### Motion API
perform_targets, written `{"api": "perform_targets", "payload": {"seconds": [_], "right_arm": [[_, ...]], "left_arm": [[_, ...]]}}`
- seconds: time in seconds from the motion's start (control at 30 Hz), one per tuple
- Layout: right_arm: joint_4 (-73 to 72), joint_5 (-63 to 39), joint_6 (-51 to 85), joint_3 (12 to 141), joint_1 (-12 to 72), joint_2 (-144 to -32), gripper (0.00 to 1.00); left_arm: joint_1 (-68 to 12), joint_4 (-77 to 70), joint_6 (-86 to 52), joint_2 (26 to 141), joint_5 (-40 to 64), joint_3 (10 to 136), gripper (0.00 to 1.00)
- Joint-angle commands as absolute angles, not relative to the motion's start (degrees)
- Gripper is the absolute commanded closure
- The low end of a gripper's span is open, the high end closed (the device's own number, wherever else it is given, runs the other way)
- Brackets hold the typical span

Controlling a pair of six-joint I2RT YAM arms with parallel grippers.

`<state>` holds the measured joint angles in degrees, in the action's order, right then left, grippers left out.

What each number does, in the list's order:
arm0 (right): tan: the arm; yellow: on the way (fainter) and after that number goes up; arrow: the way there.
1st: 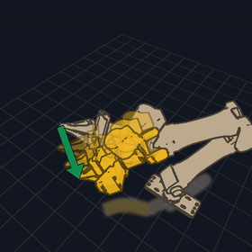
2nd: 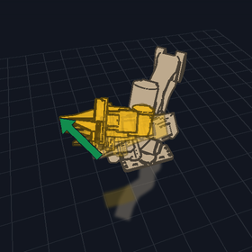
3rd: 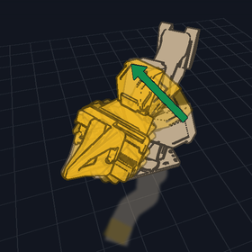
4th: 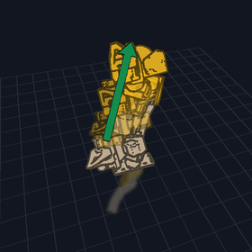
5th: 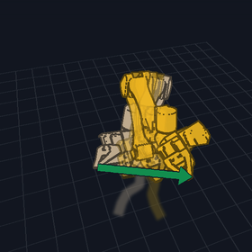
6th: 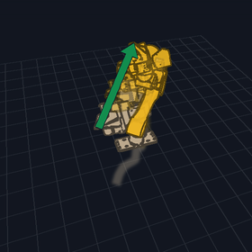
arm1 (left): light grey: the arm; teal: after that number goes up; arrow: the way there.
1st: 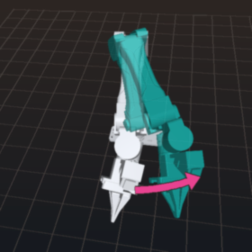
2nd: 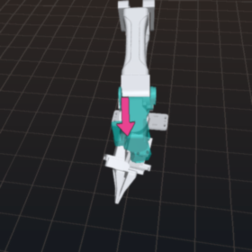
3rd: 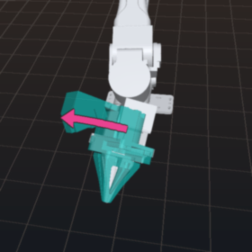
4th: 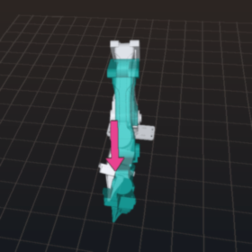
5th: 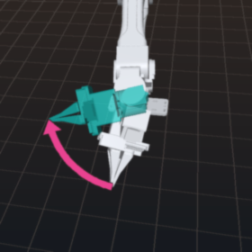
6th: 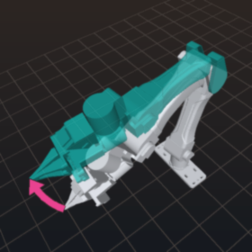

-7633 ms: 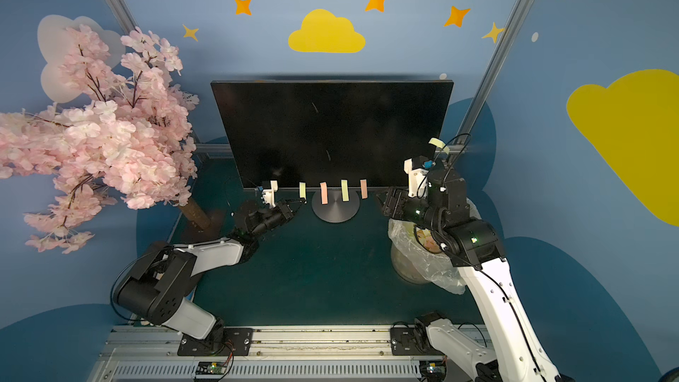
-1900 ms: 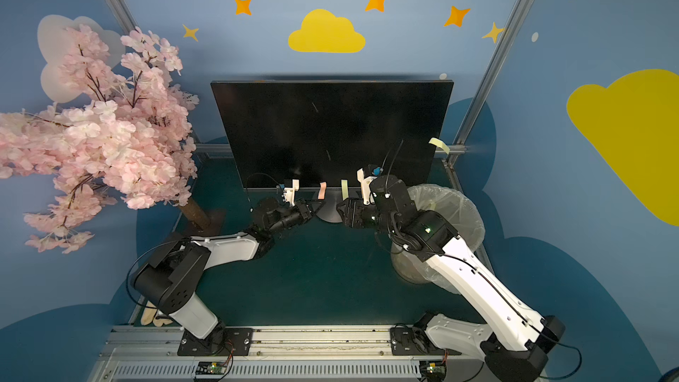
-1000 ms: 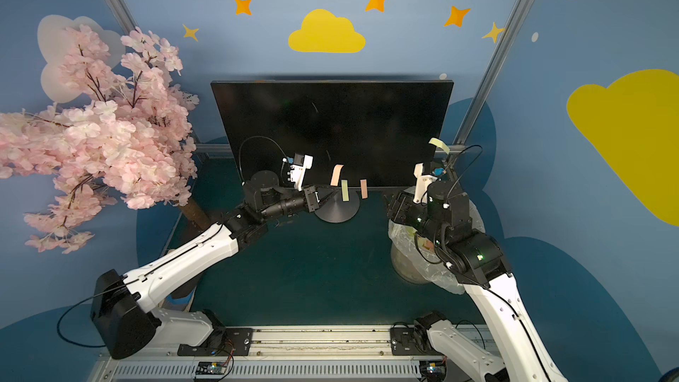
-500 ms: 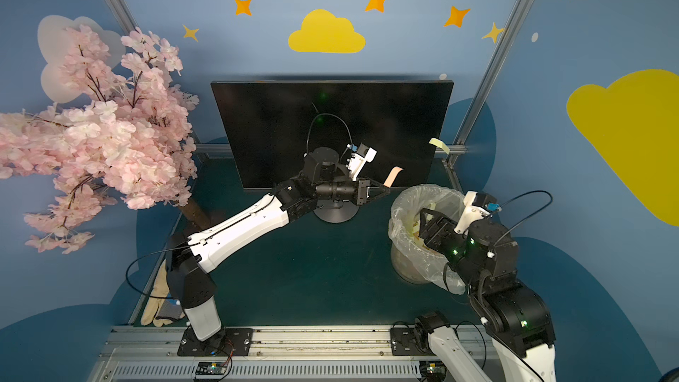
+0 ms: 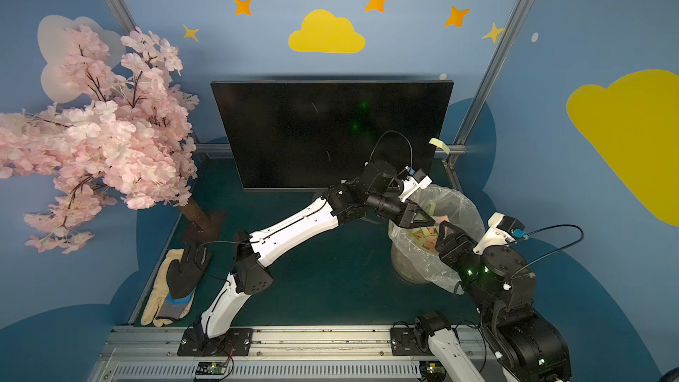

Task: Remove the sticky note from the monitor
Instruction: Place the sticky note in the trash bin.

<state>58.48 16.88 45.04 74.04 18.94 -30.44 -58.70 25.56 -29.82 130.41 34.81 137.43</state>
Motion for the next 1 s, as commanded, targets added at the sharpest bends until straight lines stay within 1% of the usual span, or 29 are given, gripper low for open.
{"api": "perform_targets", "payload": {"seconds": [0.0, 0.1, 0.27, 0.5, 0.7, 0.83, 0.97], "right_arm": [[59.94, 18.41, 45.51, 74.48, 18.9, -29.93, 0.42], [59.89, 18.4, 45.51, 74.51, 18.89, -30.05, 0.42], [59.77, 18.36, 45.17, 75.06, 18.9, -30.58, 0.42], [59.09, 17.9, 45.24, 75.03, 18.9, -31.11, 0.42], [57.9, 17.46, 44.78, 75.15, 18.9, -31.95, 0.42], [56.63, 15.8, 43.92, 75.51, 18.91, -33.54, 0.41], [54.99, 13.55, 42.59, 76.3, 18.94, -35.6, 0.41]], "left_arm": [[-58.27, 28.32, -28.59, 130.65, 34.75, 139.93, 0.6], [-58.32, 28.3, -28.0, 130.59, 34.44, 140.41, 0.48], [-58.23, 27.85, -27.05, 130.07, 33.87, 141.34, 0.37], [-57.39, 27.9, -25.76, 127.13, 31.66, 141.77, 0.31], [-54.86, 29.21, -23.32, 122.44, 28.86, 140.92, 0.28], [-53.13, 29.16, -20.96, 117.64, 26.9, 136.45, 0.26], [-51.16, 27.07, -19.28, 111.35, 24.59, 128.12, 0.22]]}}
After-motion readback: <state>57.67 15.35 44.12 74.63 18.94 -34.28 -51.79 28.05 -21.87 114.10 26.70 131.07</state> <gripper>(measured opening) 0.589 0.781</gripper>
